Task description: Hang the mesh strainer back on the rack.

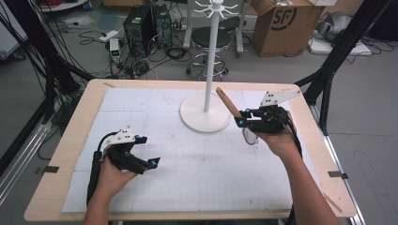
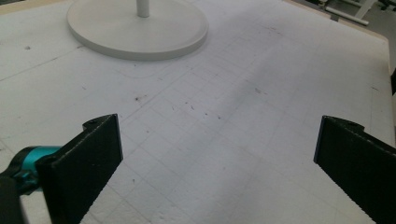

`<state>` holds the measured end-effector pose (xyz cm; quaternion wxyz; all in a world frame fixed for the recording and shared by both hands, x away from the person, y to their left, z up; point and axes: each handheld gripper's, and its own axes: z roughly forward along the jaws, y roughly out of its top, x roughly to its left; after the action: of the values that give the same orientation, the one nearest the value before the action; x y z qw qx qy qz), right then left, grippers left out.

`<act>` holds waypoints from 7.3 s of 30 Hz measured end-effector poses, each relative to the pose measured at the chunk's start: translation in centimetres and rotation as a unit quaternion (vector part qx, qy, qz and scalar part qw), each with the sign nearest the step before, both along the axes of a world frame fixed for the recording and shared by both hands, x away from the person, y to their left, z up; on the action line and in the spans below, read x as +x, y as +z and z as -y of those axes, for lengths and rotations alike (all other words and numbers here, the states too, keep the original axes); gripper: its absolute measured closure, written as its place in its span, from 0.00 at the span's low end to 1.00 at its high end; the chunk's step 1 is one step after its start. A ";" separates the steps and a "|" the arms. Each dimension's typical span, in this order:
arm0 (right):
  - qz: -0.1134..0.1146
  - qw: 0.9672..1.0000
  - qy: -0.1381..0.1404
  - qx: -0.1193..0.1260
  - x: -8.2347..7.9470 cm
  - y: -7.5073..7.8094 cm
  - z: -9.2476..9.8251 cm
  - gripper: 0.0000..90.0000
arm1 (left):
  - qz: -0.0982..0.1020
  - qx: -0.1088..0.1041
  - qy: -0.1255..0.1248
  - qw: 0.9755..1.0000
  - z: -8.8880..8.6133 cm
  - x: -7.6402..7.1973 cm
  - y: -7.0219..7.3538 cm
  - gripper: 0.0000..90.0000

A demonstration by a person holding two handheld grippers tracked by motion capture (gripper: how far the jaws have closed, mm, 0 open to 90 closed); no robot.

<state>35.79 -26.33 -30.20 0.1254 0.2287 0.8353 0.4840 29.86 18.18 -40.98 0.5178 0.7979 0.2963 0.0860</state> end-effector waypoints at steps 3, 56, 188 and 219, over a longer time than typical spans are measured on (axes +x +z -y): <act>0.007 1.000 0.000 0.007 0.3 0.9 0.2 0.76 | 0.000 0.001 -0.002 1.000 0.0 0.0 0.0 0.02; 0.079 0.995 -0.054 0.037 7.6 14.7 1.9 0.76 | 0.000 0.001 -0.004 1.000 0.1 0.1 -0.3 0.02; 0.016 0.998 -0.025 0.054 0.7 -0.1 2.9 0.10 | -0.006 0.008 -0.004 1.000 0.3 0.0 -0.8 0.02; -0.004 0.996 -0.058 0.067 -4.7 -8.7 6.6 0.02 | 0.008 -0.016 -0.025 1.000 0.2 -0.4 -0.5 0.02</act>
<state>31.06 -32.88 -38.89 0.1340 0.2870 0.7867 0.5298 29.49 18.00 -41.50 0.5349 0.7960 0.2731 0.0748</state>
